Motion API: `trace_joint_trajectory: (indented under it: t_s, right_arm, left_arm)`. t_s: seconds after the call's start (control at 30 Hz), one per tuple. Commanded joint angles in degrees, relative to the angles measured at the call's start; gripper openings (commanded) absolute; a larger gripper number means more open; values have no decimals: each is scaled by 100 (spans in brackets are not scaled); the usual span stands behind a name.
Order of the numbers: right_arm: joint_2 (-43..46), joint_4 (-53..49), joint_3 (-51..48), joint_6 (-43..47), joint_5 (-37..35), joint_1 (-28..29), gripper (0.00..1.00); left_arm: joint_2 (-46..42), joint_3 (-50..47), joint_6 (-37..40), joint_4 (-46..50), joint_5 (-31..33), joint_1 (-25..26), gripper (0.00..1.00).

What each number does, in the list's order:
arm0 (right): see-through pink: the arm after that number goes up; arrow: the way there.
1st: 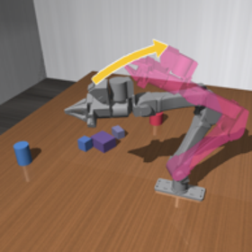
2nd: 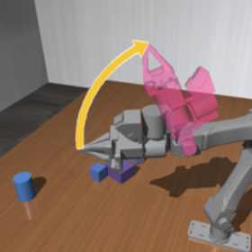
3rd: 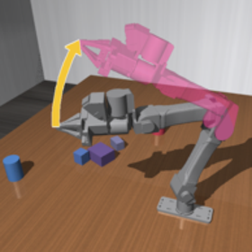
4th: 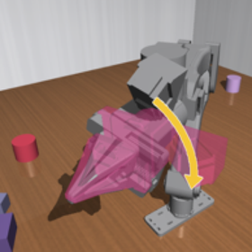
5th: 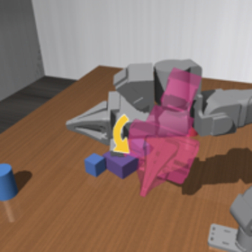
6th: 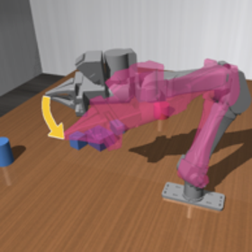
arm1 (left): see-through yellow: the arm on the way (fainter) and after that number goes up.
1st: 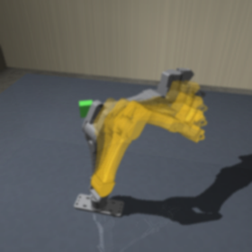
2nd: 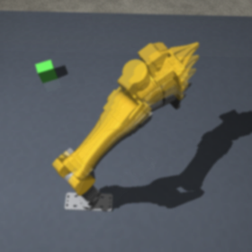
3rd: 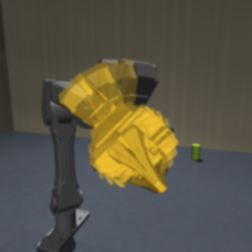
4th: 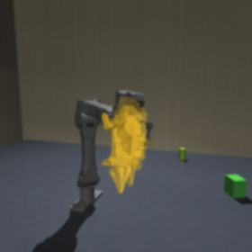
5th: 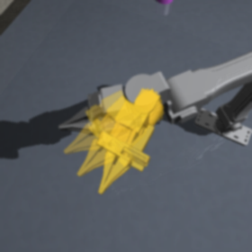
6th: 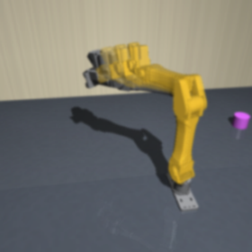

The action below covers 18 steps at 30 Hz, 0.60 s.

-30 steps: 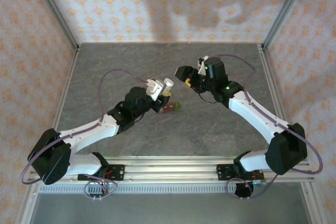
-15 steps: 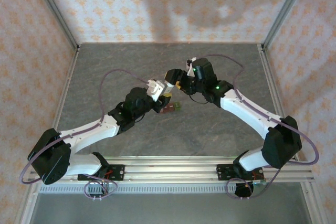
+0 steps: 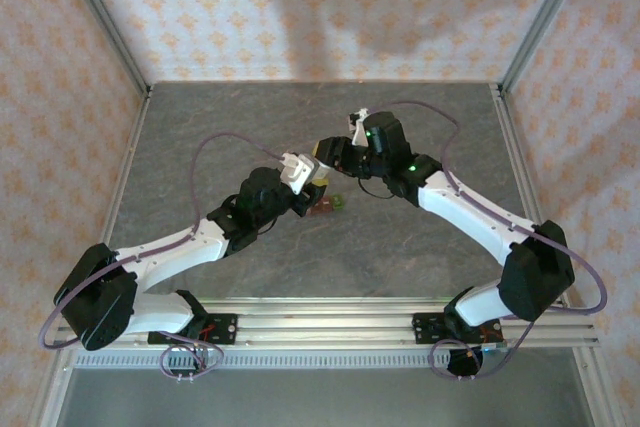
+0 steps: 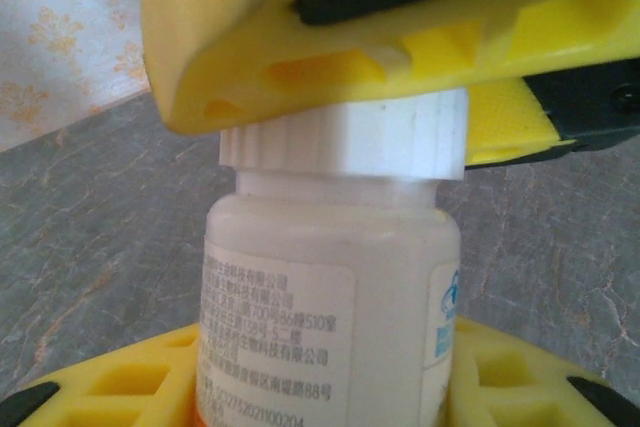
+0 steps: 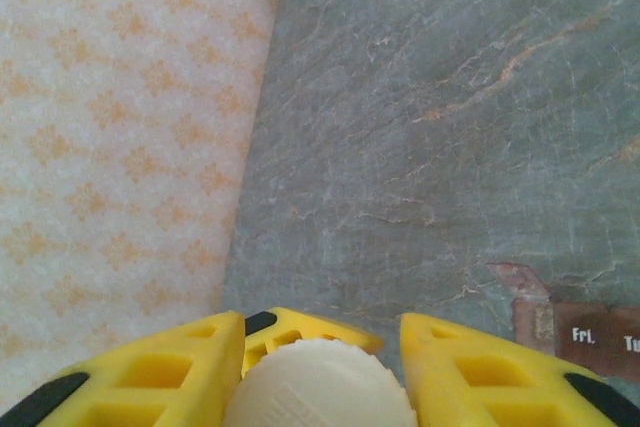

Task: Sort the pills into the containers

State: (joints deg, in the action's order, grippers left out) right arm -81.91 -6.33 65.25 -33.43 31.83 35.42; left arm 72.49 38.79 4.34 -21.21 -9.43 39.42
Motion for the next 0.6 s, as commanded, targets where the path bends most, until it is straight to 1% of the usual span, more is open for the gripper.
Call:
trace_joint_trajectory:
  t_s: [0.0, 0.1, 0.2, 0.27, 0.43, 0.57]
  right_arm:
    - [203, -43, -241, 1054, 435, -171, 41]
    - [287, 171, -448, 1513, 880, -378, 43]
    - [298, 127, -506, 1612, 966, -554, 53]
    - [287, 10, -471, 1547, 924, -612, 59]
    - [383, -269, -413, 1328, 562, -650, 71]
    - [576, -369, -466, 1178, 510, -694, 80]
  left_arm:
    - [-245, 93, -242, -315, -277, 28, 0]
    - [-290, 171, -410, -253, -695, -19, 0]
    - [-288, 250, -478, -235, -930, -33, 0]
    - [-266, 295, -448, -184, -899, -40, 0]
    - [-185, 289, -281, -164, -686, -44, 0]
    - [-141, 226, -203, -224, -463, -48, 0]
